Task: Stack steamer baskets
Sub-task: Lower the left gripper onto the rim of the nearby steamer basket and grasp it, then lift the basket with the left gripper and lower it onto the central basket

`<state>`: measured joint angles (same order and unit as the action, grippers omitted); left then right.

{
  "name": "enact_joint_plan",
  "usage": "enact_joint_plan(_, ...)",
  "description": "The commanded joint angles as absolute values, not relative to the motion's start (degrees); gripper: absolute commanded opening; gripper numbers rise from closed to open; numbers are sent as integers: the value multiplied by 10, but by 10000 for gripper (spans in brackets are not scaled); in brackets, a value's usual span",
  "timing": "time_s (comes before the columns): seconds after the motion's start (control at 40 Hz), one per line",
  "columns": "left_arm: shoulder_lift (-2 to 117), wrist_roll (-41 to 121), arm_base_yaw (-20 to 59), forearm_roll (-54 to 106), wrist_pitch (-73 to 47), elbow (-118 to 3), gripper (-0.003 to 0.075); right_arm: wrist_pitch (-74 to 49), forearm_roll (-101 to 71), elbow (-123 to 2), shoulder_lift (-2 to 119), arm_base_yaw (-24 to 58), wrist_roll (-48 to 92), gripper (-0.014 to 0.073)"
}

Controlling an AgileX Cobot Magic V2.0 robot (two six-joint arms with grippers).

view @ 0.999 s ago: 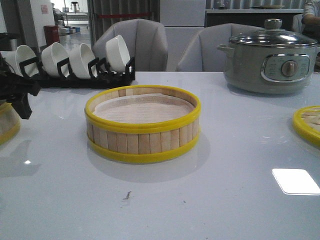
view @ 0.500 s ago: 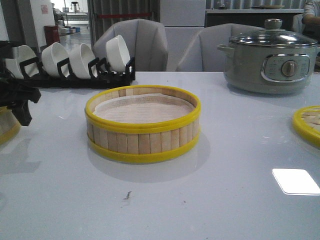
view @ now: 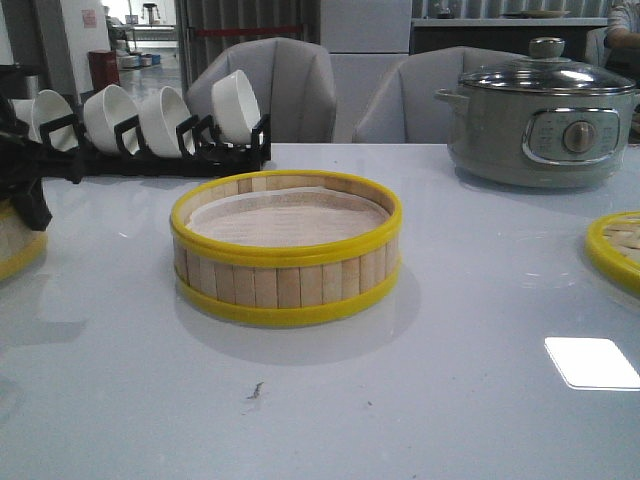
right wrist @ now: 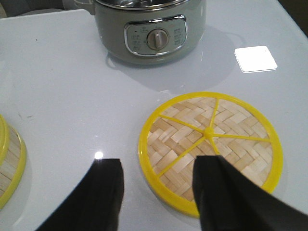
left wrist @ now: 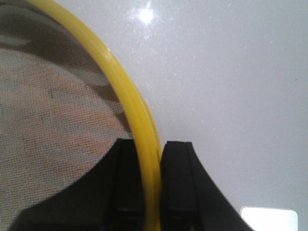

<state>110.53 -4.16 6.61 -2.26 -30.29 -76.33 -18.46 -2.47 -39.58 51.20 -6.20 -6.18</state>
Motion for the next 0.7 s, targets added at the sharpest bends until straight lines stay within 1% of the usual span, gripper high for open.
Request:
enact_joint_plan(0.0,1072,-41,82,-21,-293,-813,87,-144,-23,-420,508,-60,-58,444)
enact_joint_plan(0.15,1072,-41,122,-21,-327,-872,87,-144,-23,-420,508,-60,-58,444)
enact_joint_plan(0.25,1072,-41,168,-21,-343,-910,88,-144,-23,-420,508,-60,-58,444)
enact_joint_plan(0.425,1072,-41,265,-21,-351,-958,88,-144,-23,-420,508,-60,-58,444)
enact_joint_plan(0.55,1077,-41,345,-21,-349,-973,88,-144,-23,-420,508,-60,-58,444)
enact_joint_plan(0.674,1087,-41,405,-30,-340,-979,88,-144,-23,-420,508,-60,-58,444)
